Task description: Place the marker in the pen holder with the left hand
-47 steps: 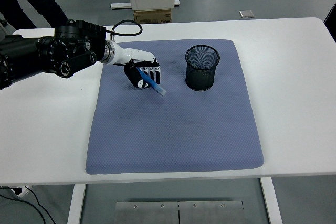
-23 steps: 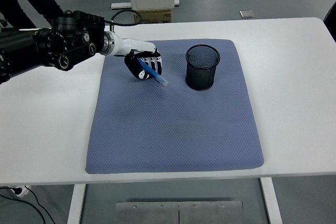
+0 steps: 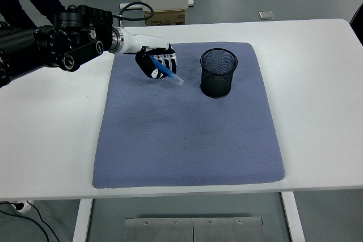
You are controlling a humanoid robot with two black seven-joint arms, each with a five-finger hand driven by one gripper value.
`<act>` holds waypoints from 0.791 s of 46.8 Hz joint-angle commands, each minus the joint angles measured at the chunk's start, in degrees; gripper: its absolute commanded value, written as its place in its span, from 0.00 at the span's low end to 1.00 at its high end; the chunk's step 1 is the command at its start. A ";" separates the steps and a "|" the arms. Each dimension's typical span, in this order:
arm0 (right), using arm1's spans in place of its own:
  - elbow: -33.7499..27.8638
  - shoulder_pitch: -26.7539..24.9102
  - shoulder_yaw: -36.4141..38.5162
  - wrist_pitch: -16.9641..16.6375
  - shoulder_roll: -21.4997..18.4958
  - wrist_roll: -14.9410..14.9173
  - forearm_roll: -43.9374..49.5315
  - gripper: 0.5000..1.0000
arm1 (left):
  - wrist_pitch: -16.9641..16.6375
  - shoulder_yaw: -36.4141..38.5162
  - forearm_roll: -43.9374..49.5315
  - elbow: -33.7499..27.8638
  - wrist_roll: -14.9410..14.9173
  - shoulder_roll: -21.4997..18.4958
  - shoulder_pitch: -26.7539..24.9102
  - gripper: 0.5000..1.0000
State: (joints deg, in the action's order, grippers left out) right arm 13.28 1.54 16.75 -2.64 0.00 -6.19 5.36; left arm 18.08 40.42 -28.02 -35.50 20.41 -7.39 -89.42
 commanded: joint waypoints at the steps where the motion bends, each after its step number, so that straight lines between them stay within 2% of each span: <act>1: -0.01 -0.05 -0.05 0.00 0.00 0.04 0.00 1.00 | 0.02 -0.17 -0.02 -0.01 -0.02 0.00 -0.14 0.00; 37: -0.01 -0.05 0.04 0.00 0.00 0.04 0.00 1.00 | 0.55 -6.23 0.07 -0.01 -0.11 0.44 -2.96 0.00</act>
State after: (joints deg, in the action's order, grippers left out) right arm 13.32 1.52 16.72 -2.64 0.00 -6.19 5.36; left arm 18.63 34.55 -28.00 -35.50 20.30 -7.11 -92.24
